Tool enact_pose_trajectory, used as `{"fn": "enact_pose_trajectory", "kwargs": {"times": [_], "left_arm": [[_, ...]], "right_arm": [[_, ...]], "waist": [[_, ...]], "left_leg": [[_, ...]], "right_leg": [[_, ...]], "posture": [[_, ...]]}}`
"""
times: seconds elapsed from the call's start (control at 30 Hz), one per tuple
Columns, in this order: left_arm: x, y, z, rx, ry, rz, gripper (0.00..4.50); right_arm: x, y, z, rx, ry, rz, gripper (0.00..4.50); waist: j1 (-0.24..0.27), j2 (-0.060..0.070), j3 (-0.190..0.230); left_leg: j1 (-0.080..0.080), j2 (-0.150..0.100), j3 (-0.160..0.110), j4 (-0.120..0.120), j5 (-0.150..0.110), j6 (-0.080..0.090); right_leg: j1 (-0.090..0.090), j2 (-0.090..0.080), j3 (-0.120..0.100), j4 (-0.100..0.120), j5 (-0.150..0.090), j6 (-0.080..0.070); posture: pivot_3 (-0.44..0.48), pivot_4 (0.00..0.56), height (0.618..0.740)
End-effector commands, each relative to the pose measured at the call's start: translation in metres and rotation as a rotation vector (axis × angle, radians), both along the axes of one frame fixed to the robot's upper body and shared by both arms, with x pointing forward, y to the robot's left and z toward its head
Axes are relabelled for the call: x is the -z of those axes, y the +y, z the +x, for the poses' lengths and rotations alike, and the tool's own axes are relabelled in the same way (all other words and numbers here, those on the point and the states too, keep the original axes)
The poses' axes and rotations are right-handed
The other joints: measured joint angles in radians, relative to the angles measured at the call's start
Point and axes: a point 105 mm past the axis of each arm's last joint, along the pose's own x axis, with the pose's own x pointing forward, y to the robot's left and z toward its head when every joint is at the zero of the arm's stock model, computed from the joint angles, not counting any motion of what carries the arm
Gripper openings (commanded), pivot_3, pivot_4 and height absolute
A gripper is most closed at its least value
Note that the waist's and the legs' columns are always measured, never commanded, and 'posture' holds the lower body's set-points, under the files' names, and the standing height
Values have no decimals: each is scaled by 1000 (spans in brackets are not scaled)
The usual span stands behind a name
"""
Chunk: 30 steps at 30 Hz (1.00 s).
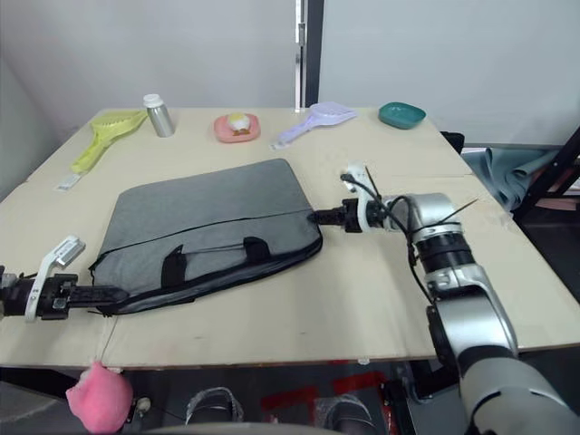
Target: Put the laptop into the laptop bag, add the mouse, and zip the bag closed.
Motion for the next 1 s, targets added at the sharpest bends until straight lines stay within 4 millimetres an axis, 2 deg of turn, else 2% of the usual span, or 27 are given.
{"fn": "enact_pose_trajectory", "kwargs": {"times": [0.03, 0.2, 0.23, 0.27, 0.5, 0.53, 0.67, 0.8, 0.9, 1.0], "left_arm": [[-9, 3, 0, -2, -48, -23, 0], [-9, 3, -1, -5, -48, -24, 0], [-9, 2, -1, -5, -50, -25, 0], [-9, 2, 0, -6, -56, -24, 0], [-29, 2, 25, -54, -155, -28, 0], [-34, 1, 29, -56, -172, -30, 0], [-52, -7, 45, -72, -229, -54, 0], [-80, -15, 68, -109, -317, -108, 0], [-85, -12, 78, -148, -338, -115, 0], [-76, -7, 80, -166, -319, -77, 0]], "right_arm": [[7, 1, -2, -18, 8, -7, 3457], [10, 8, -4, -22, 36, 45, 3457], [7, 11, -6, -38, 29, 66, 2942], [4, 13, -8, -51, 20, 77, 2725], [-10, 13, -26, -119, -36, 113, 227], [-12, 12, -28, -120, -46, 113, 30], [-20, 8, -27, -92, -77, 114, 30], [-50, 1, -24, -82, -182, 120, 30], [-66, -1, -20, -75, -230, 125, 30], [-66, 1, -20, -87, -243, 100, 30]], "waist": [[0, 0, 0], [-3, 0, 0], [-3, 0, 0], [-3, 0, 0], [11, 0, 0], [12, 0, 0], [22, 1, 0], [28, 1, 1], [23, 2, 2], [10, 2, 2]], "left_leg": [[-1, 0, -1, 0, 0, 0], [0, 0, -3, 1, 0, 0], [0, 0, -4, 1, 0, 0], [0, 0, -4, 1, 0, 0], [-3, 0, -7, 2, 0, 0], [-5, 0, -8, 3, 0, 0], [-10, 0, -13, 7, 0, 0], [-11, 0, -15, 10, 0, -1], [-11, 0, -15, 11, 0, -1], [-12, 0, -15, 10, 1, -1]], "right_leg": [[0, 0, -1, 0, 0, 0], [1, 0, -3, 1, 0, 0], [1, 0, -3, 1, 0, 0], [1, 0, -3, 2, 0, 0], [1, 0, -7, 1, 0, 0], [1, 0, -8, 1, 0, 0], [1, -1, -13, 1, 0, 0], [1, -2, -14, 3, 0, -1], [1, -2, -14, 3, 0, -1], [1, -2, -14, 1, 0, -1]], "posture": [[0, 150, 740], [0, 150, 740], [0, 150, 740], [0, 150, 740], [0, 150, 740], [0, 150, 740], [0, 150, 740], [0, 150, 740], [0, 150, 740], [0, 150, 740]]}}
